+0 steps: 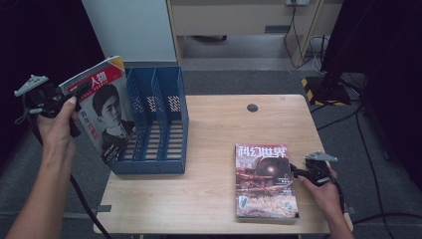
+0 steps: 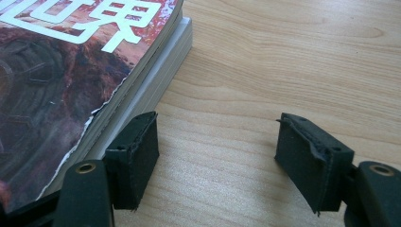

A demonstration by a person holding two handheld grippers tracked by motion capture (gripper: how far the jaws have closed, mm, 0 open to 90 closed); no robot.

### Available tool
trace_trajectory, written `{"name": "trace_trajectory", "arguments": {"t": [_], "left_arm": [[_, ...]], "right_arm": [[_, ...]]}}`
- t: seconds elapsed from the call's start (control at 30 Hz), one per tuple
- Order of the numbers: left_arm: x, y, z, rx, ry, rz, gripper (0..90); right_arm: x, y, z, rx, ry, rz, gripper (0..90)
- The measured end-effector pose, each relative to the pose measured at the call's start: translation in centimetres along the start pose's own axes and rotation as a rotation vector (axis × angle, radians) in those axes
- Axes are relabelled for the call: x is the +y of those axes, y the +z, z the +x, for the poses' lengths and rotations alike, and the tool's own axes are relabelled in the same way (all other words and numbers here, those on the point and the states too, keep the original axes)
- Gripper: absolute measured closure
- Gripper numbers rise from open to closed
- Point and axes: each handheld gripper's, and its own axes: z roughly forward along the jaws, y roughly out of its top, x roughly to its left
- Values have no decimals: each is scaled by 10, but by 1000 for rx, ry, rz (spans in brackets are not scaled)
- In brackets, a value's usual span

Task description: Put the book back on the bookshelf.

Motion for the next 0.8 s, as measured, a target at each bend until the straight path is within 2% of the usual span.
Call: {"name": "trace_trajectory", "arguments": {"t": [0.17,0.53,0.8], "left_arm": [[1,3,-2,2,-11,2,856],[3,2,7,60,1,1,856],[0,11,9,53,-4,-3,856]], "right_arm": [[0,0,0,0,0,0,305],[0,0,0,2,3,1,305],[0,0,0,2,4,1,305]]}}
